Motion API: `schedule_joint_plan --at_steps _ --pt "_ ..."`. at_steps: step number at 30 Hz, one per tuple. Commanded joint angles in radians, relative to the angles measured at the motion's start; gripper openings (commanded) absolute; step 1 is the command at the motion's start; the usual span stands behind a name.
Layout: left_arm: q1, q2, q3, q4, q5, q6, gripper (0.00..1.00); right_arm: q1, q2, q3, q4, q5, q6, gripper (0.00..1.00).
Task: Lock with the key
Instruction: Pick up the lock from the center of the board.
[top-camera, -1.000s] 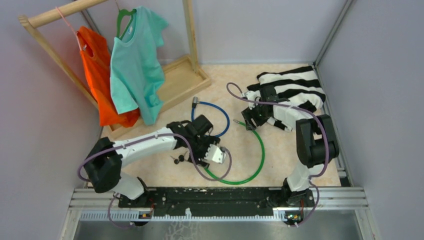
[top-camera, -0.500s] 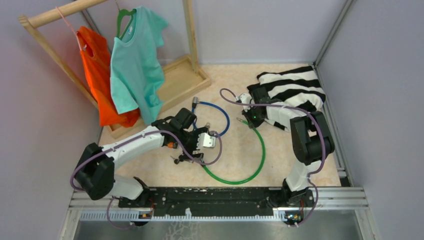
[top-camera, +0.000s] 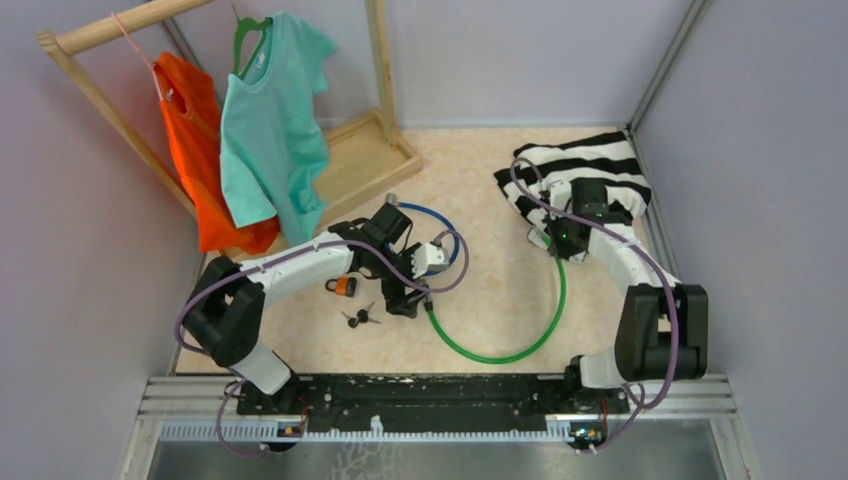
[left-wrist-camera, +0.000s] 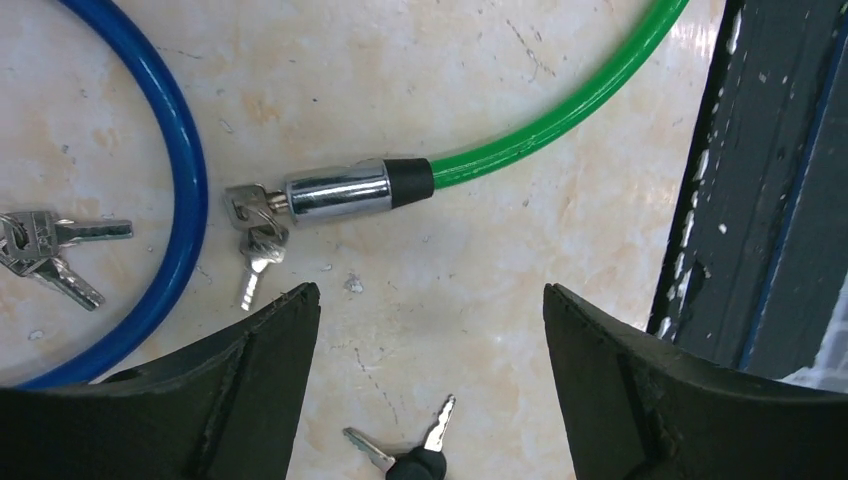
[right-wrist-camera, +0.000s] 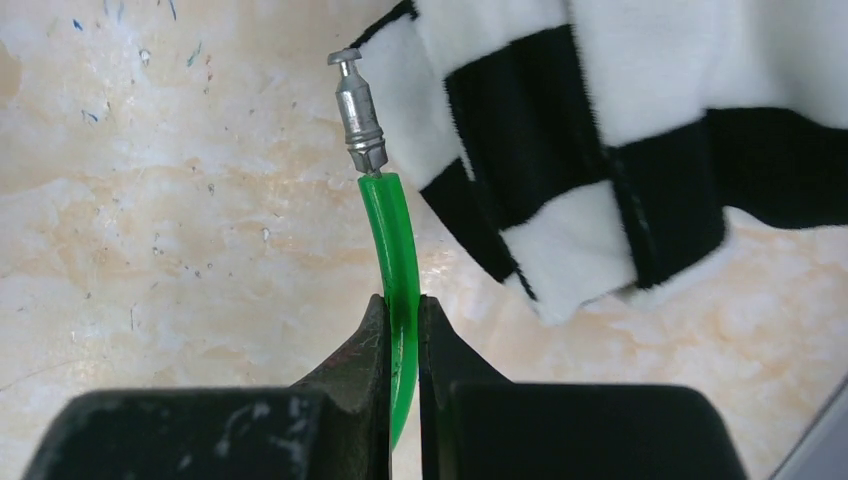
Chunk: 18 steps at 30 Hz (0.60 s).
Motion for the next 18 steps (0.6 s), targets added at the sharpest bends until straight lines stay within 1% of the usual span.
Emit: schedule_joint_plan --at_steps 1,8,14,18 --pt "0.003 0.04 0.071 0.027 0.017 -0.186 0.85 -0.063 -0.139 -0.005 0.006 -0.009 0.038 0.0" --pt "-0.012 0.167 0.153 0.054 0.002 -0.407 0.76 -0.111 -0.184 -0.017 -0.014 0.005 0.034 0.0" --pt "-0.034 0.239 0.15 0.104 -0.065 -0.49 0.69 -0.143 -0.205 -0.009 -0.047 0.0 0.006 0.0" --pt "-0.037 0.275 0.158 0.117 -0.076 -0.515 0.7 -0.145 -0.211 -0.006 -0.058 0.005 -0.006 0.0"
